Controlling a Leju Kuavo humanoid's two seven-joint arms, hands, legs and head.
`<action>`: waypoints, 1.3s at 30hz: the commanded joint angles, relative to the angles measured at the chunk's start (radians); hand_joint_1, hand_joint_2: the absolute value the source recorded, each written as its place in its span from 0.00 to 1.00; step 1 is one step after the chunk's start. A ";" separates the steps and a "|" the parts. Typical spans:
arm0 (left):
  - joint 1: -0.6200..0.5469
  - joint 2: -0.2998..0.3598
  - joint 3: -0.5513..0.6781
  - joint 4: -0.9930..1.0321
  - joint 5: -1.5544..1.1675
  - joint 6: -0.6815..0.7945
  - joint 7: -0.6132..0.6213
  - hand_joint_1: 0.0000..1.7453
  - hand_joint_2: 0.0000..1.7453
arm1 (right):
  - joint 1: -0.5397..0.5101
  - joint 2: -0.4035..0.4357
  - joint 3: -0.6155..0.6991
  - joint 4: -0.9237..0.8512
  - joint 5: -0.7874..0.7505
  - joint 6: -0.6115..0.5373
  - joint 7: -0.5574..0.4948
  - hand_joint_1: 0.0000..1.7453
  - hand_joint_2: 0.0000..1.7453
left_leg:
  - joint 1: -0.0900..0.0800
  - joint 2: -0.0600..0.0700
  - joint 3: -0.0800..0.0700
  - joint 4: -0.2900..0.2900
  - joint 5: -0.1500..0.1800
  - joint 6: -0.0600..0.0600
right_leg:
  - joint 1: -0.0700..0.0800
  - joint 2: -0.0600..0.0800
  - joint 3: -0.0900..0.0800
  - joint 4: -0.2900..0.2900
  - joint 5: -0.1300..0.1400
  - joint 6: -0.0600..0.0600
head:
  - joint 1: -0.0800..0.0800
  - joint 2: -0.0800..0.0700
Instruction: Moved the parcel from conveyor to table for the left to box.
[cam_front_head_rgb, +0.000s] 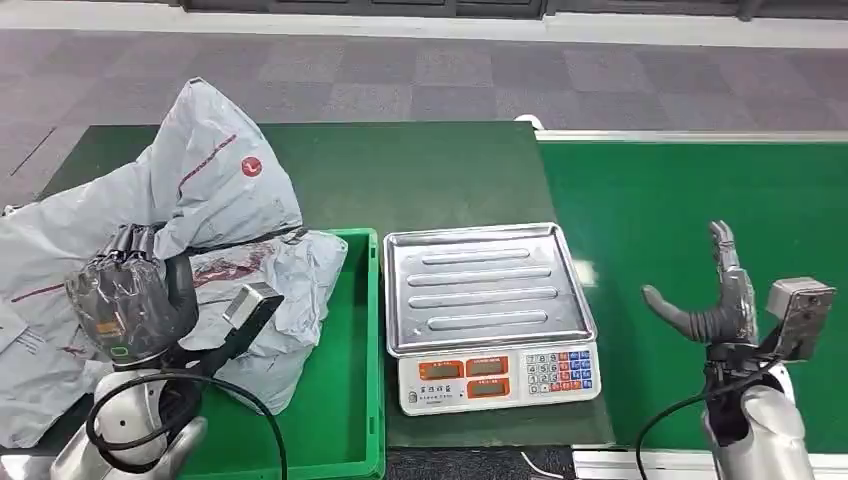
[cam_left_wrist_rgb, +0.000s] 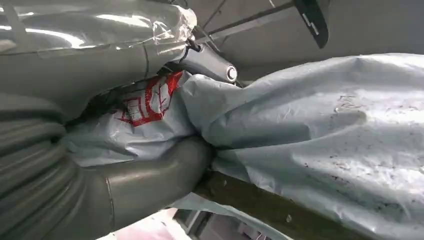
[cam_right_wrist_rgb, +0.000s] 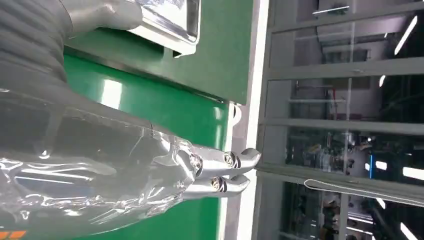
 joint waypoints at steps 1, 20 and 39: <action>0.102 -0.046 0.128 -0.055 -0.053 -0.023 -0.170 0.00 1.00 | -0.011 0.076 -0.052 -0.019 0.025 -0.016 0.010 0.00 1.00 | 0.002 0.005 0.004 -0.002 -0.002 -0.003 | 0.002 0.003 0.003 -0.002 0.000 -0.002 | 0.000 0.000; -0.018 -0.113 -0.021 0.060 -0.053 0.030 -0.174 0.00 1.00 | -0.068 0.074 -0.043 0.024 0.022 0.008 0.019 0.00 1.00 | 0.000 0.000 0.003 -0.001 0.000 -0.001 | 0.001 -0.001 0.002 -0.001 0.000 -0.001 | 0.000 0.000; -0.241 -0.336 0.052 0.541 0.491 -0.318 -0.696 0.00 1.00 | -0.116 0.031 -0.014 0.108 0.017 0.052 -0.002 0.00 1.00 | 0.000 -0.004 0.003 -0.001 0.002 -0.001 | 0.001 -0.006 0.004 -0.003 0.002 -0.001 | 0.000 0.000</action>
